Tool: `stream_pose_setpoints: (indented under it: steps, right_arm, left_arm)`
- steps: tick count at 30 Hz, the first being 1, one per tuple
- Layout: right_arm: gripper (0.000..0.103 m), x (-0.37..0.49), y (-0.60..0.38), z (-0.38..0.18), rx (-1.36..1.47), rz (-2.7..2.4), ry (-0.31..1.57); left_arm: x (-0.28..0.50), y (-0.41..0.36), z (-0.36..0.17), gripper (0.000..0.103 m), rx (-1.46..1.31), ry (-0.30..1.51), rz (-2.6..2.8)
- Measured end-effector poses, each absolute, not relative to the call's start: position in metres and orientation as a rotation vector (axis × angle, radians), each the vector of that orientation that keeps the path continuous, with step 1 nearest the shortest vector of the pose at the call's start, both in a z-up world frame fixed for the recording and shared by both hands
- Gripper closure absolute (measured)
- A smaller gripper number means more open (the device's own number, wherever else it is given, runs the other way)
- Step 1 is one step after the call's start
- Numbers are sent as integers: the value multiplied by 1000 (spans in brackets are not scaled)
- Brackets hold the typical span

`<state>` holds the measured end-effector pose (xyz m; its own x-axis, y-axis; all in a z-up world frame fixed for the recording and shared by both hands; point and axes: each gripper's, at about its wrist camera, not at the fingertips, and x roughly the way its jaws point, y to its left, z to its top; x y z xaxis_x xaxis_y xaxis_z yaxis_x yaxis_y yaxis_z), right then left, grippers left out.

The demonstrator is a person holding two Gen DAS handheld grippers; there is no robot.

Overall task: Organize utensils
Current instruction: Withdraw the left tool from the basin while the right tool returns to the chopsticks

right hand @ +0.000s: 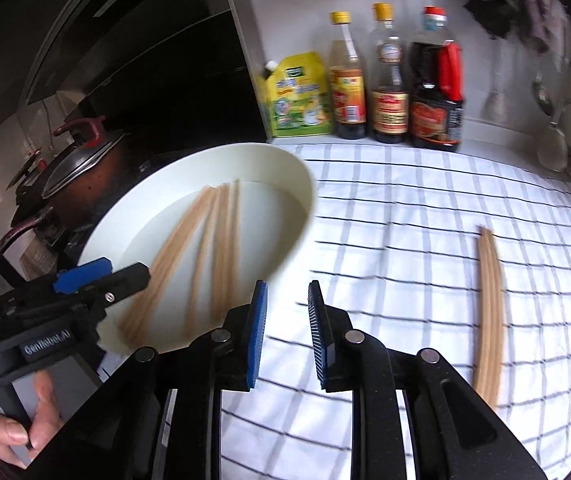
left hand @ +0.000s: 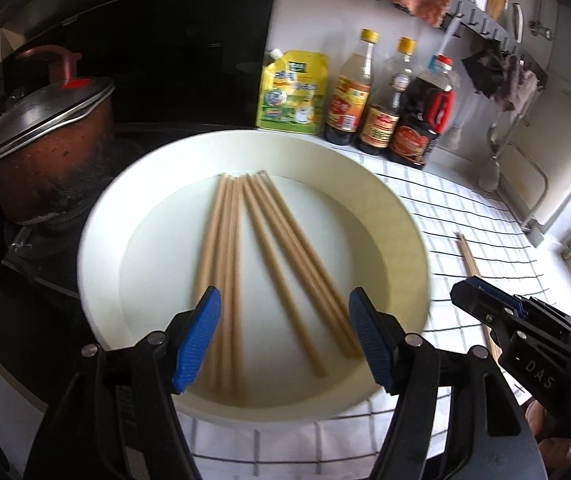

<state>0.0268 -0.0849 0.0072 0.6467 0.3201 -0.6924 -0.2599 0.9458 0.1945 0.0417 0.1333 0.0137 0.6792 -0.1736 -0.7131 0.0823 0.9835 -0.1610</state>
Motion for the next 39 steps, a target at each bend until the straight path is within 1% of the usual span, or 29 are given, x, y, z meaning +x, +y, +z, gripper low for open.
stream_pose_setpoints:
  steps: [10, 22, 30, 32, 39]
  right_arm:
    - [79, -10, -171, 5, 121, 182, 786]
    - [77, -31, -248, -8, 164, 75, 793]
    - [75, -15, -263, -23, 153, 78, 827]
    - [73, -8, -263, -28, 145, 87, 841]
    - [73, 18, -255, -45, 113, 113, 884]
  left_arm:
    - [21, 76, 27, 37, -65, 786, -235]
    - [9, -7, 20, 37, 9, 796, -352]
    - [14, -46, 5, 35, 46, 825, -378]
    - [16, -50, 1, 34, 51, 833, -376]
    - [27, -60, -20, 34, 57, 877, -350]
